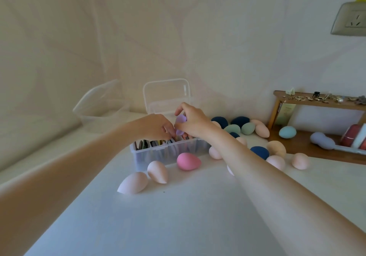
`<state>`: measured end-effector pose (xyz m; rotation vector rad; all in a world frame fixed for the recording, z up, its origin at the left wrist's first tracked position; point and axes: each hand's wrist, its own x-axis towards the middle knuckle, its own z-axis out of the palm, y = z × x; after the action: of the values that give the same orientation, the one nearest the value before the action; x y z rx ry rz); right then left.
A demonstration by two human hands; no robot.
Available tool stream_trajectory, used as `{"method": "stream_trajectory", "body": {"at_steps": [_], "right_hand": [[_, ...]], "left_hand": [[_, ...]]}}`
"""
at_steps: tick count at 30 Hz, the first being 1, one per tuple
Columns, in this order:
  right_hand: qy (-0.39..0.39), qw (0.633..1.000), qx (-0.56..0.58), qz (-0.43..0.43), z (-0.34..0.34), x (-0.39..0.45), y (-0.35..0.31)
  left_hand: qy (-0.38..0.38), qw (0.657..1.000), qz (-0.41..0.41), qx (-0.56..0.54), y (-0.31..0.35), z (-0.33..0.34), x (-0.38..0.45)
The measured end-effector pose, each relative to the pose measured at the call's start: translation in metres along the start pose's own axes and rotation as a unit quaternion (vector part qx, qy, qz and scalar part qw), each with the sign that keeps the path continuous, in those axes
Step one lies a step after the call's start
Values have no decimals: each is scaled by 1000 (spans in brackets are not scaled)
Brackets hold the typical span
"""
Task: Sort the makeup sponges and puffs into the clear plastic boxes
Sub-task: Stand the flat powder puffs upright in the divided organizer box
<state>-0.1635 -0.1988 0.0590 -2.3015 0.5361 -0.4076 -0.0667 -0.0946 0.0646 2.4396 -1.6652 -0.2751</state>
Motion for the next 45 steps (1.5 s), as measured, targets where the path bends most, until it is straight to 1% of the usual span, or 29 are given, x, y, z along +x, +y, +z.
{"method": "stream_trajectory", "body": {"at_steps": [4,7,9,11,15,17,27,30,36,38,41,43,45], "right_hand": [[1,1000,13,13,1,-1,1],[-13,1000,-4,0,0,-3,1],[-19,1000,-17,-13,-1,-5,0],[-24,999,-40,-23,-1,-7,0],[-22,997,-74,-30,-1,-7,1],[-22,995,-97,-32,1,-6,2],[2,992,-113,-57,4,-10,1],[-8,992,-118,-50,4,-11,0],[-56,988,-143,-5,5,-2,-6],[-72,984,-164,10,5,-1,-10],[-76,975,-211,-1,8,0,-14],[-93,976,-196,4,6,-1,-17],[-107,985,-130,31,-2,0,-20]], "left_hand": [[-59,998,-23,21,5,-8,10],[-118,989,-50,75,8,-10,21],[-133,983,-61,108,12,-12,25],[-136,982,-63,112,19,-14,27],[-133,980,-79,126,22,-13,33],[-117,982,-83,124,20,-10,35],[-36,991,-24,124,7,2,31],[-19,993,-17,111,2,3,30],[-46,997,-13,60,-2,-7,27],[-45,997,-9,55,-4,-7,27],[-34,998,-9,57,-4,-4,28],[-33,998,-5,50,-4,-5,27],[-33,998,-7,45,-4,-5,26]]}}
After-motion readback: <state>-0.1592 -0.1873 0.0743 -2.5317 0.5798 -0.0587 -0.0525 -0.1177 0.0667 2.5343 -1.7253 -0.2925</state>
